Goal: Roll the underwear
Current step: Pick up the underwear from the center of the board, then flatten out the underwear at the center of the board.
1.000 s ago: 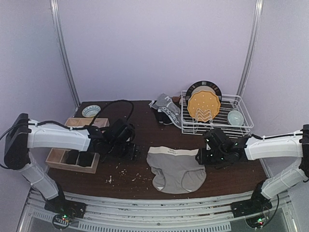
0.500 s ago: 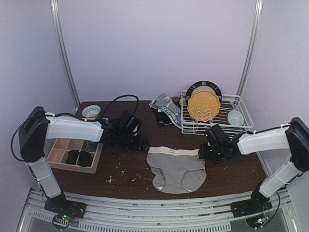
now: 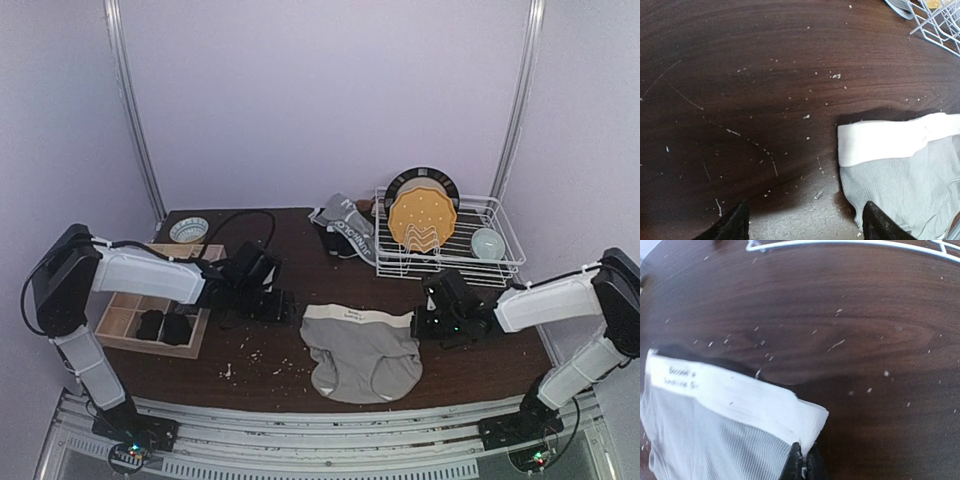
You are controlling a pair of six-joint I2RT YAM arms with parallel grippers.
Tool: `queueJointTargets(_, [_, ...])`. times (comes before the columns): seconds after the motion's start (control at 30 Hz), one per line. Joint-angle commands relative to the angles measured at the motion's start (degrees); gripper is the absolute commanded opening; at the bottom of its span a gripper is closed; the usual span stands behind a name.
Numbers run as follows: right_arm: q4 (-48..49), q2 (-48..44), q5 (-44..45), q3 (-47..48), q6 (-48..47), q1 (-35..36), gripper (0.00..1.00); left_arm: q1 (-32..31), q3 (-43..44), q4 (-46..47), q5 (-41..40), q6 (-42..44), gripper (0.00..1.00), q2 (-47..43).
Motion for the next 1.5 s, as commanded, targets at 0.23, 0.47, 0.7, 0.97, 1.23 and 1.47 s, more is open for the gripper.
queueJointTargets(0.23, [-1.42,-16.68,-5.60,-10.04,-5.67,4.68,0.00,4.46,5.89,7.51,19.01,0.90,0.76,7.40])
queueJointTargets(0.47, [-1.14,-15.44,-5.71,-9.41,-6.07,4.89,0.00,4.46,16.65,0.53,20.51,5.95,0.75,15.63])
queueJointTargets(0.7, [-0.63,-14.44,-5.83,-8.64,-6.36,4.97,0.00,4.51,22.76,-2.62,22.34,8.23,0.63,22.44])
queueJointTargets(0.97, [-3.78,-16.99,-5.40,-6.93,-7.73,5.04,0.00,4.51,19.67,2.34,27.17,8.11,0.00,21.74])
queueJointTargets(1.23, [-13.69,-33.51,-4.22,-1.57,-12.17,7.26,0.00,2.39,4.14,12.42,19.49,11.71,0.00,-3.24])
queueJointTargets(1.47, [-15.17,-46.14,-7.87,1.41,-17.70,12.99,0.00,-14.79,-10.09,15.12,-0.97,25.29,0.00,-30.26])
